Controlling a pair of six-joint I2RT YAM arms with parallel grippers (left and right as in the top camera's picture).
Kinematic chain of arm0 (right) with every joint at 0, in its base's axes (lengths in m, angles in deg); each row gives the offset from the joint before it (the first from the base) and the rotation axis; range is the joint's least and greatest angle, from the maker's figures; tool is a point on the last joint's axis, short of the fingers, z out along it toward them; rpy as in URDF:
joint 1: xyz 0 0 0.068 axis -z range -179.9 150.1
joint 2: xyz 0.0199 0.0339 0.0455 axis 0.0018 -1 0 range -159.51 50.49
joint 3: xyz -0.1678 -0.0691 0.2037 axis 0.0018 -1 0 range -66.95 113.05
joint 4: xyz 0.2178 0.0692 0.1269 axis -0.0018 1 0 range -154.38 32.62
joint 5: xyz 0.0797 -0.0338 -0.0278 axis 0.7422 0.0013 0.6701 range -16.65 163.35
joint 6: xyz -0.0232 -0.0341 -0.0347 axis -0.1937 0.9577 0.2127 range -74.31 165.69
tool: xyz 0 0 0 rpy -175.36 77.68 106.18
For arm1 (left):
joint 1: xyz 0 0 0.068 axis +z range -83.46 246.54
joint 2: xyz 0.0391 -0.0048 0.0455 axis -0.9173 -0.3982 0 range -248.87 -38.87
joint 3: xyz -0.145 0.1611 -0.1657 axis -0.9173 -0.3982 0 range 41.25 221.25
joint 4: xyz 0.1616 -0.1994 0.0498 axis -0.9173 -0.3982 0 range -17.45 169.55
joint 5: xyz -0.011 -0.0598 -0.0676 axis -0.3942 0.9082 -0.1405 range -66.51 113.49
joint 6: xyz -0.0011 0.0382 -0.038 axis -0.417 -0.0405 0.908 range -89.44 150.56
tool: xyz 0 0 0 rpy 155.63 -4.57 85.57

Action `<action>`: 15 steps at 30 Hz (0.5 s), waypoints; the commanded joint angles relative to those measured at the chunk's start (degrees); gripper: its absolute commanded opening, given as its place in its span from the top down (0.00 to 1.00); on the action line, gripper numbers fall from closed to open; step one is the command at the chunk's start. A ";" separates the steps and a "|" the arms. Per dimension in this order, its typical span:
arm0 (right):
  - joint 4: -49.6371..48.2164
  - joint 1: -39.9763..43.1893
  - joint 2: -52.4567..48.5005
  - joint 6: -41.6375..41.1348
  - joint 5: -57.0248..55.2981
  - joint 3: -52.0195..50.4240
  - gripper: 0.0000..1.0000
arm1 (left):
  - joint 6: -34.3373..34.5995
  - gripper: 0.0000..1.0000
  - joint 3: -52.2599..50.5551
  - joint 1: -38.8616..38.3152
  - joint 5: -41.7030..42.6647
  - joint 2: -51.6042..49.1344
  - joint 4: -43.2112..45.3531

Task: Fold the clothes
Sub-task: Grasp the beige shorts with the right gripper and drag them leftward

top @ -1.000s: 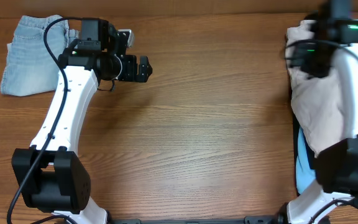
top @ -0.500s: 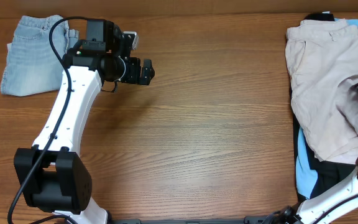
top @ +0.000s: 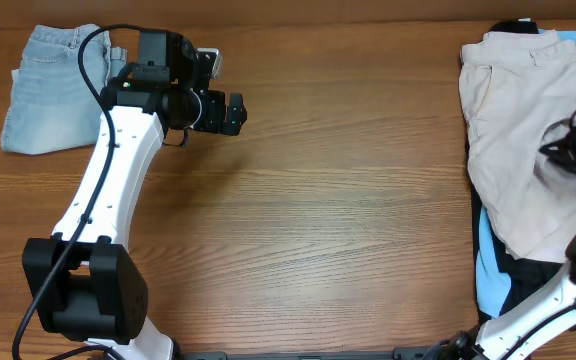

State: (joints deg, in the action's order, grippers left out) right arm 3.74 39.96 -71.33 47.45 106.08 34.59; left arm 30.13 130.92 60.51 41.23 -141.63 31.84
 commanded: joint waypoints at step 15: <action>8.55 -60.30 24.65 -2.08 -0.70 0.98 0.95 | -0.68 0.02 2.47 5.35 -0.09 -0.61 -0.90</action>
State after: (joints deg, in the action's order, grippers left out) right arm 12.98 -15.86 -47.79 47.43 104.51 34.81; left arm 30.16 130.98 62.42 41.25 -141.63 31.69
